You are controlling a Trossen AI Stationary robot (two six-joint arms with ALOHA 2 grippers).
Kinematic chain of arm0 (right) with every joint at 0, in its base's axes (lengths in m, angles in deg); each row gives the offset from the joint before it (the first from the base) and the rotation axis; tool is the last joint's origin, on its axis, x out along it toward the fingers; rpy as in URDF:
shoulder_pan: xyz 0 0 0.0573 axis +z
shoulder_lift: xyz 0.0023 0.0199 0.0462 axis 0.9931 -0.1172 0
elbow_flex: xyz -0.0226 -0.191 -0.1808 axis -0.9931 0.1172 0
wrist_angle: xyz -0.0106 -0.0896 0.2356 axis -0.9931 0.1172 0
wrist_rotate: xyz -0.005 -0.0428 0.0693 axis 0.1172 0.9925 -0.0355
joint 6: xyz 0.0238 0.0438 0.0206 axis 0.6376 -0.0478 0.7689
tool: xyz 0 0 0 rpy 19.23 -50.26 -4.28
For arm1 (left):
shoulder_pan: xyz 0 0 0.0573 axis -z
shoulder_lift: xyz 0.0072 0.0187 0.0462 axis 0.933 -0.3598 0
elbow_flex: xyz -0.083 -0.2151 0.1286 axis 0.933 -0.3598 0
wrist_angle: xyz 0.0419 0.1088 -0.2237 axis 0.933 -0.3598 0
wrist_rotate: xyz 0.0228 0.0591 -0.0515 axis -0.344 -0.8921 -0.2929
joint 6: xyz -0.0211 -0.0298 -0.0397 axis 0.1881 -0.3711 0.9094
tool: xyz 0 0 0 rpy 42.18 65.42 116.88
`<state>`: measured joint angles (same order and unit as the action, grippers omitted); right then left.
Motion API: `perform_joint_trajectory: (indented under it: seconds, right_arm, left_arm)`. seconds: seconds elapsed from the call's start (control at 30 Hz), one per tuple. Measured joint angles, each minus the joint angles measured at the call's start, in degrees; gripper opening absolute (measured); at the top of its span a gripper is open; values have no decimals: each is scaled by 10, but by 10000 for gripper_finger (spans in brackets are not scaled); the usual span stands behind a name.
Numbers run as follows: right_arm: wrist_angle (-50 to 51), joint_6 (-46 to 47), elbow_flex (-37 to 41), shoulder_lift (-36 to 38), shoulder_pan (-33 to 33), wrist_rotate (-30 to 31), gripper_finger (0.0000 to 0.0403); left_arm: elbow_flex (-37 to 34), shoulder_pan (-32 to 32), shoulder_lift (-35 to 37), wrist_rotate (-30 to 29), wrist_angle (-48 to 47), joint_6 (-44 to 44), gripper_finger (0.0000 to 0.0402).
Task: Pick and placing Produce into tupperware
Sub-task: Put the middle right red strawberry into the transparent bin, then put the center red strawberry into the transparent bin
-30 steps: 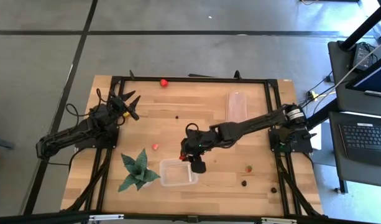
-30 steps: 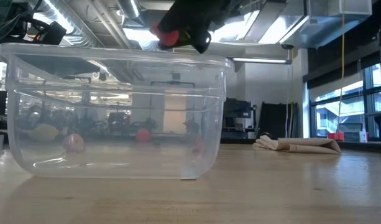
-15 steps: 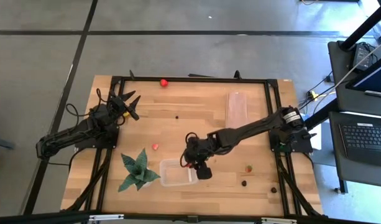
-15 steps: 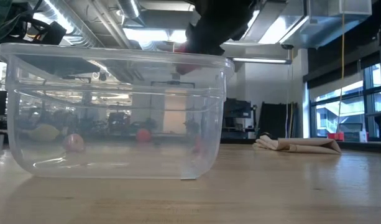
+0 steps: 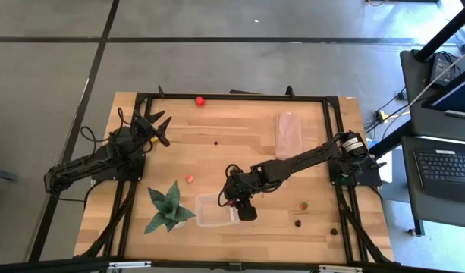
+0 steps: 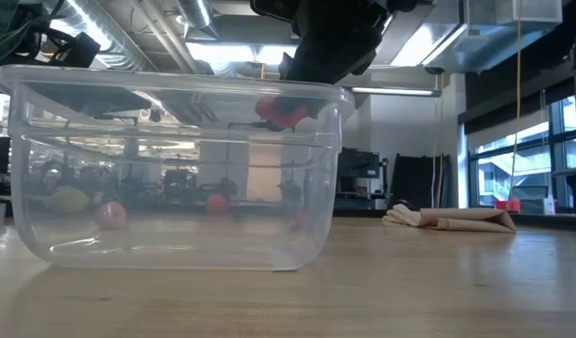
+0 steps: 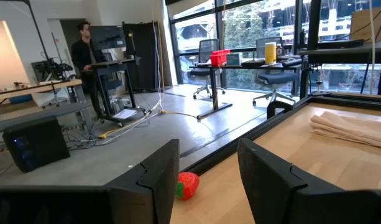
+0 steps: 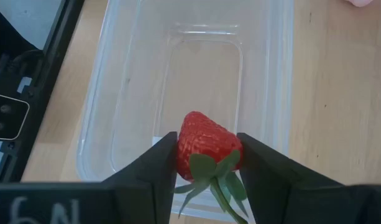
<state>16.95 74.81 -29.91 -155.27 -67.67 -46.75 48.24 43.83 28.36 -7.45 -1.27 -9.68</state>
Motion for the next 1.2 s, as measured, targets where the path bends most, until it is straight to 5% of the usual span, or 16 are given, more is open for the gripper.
perform_joint_trajectory:
  seconds: [0.53,0.7,0.83,0.97,1.2]
  right_arm:
    - [37,-22,-32,1,-9,1,255]
    - [147,-22,-113,2,-29,85,261]
    - [219,72,-160,2,-58,159,261]
    - [265,103,-171,2,-83,170,261]
    - [241,27,-111,2,-98,162,261]
  left_arm:
    - [0,0,0,0,0,0,157]
    - [0,0,0,0,0,0,157]
    - [0,0,0,0,0,0,157]
    - [0,0,0,0,0,0,157]
    - [0,0,0,0,0,0,157]
